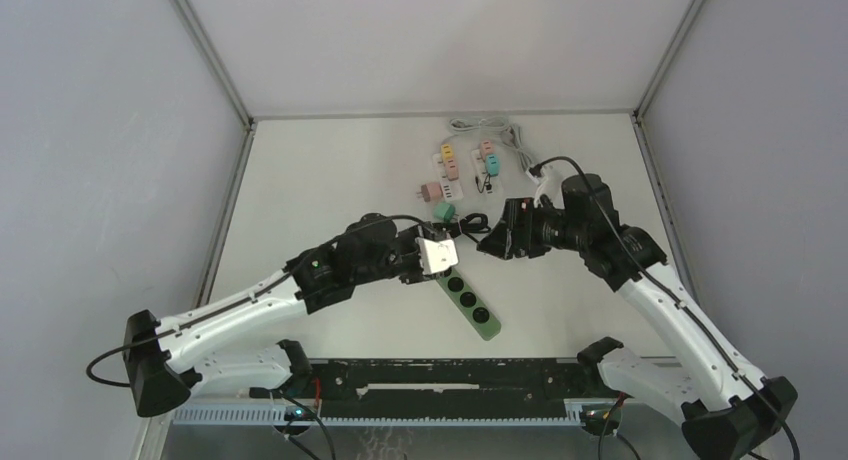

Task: Insert the plug
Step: Pick up the plug from the center of the board.

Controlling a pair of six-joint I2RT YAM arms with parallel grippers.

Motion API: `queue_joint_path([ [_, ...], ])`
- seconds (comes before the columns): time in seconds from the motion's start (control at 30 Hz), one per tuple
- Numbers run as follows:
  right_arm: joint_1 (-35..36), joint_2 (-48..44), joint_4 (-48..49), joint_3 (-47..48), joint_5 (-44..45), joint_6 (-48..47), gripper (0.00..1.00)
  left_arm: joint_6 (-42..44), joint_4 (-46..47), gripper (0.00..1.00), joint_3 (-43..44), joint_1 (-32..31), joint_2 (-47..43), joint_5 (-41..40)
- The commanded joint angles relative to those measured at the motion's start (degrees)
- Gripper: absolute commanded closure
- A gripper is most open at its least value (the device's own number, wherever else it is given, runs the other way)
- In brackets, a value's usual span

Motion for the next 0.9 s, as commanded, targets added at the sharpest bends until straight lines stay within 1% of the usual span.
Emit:
queue_joint_path([
  [0.0, 1.71, 3.55, -1.00, 5.89, -3.97, -1.62, 0.10, 11.10, -0.32, 0.66, 0.07, -2.30, -1.30, 3.24],
  [0.23, 6.08, 11.04, -1.52, 10.20, -5.58, -4.46, 0.11, 15.19, -1.68, 0.67, 1.91, -3.85, 0.80, 2.85],
  [0.43, 7.51, 14.73, 0.31, 10.35, -8.27, -5.24, 0.18, 16.97, -1.42, 0.67, 2.21, -4.41, 1.80, 3.92],
  [0.57, 9.30, 16.85, 1.29, 10.55, -9.82, -5.81, 0.19, 17.64, -0.87, 0.67, 2.15, -4.52, 2.25, 5.04],
  [0.73, 9.86, 19.68, 2.52, 10.53, -11.92, -6.04, 0.24, 17.72, -0.04, 0.68, 1.92, -4.81, 2.59, 6.58],
  [0.87, 9.89, 21.42, 3.21, 10.54, -13.57, -6.36, 0.33, 17.96, 0.03, 0.68, 1.59, -5.10, 2.35, 7.27],
])
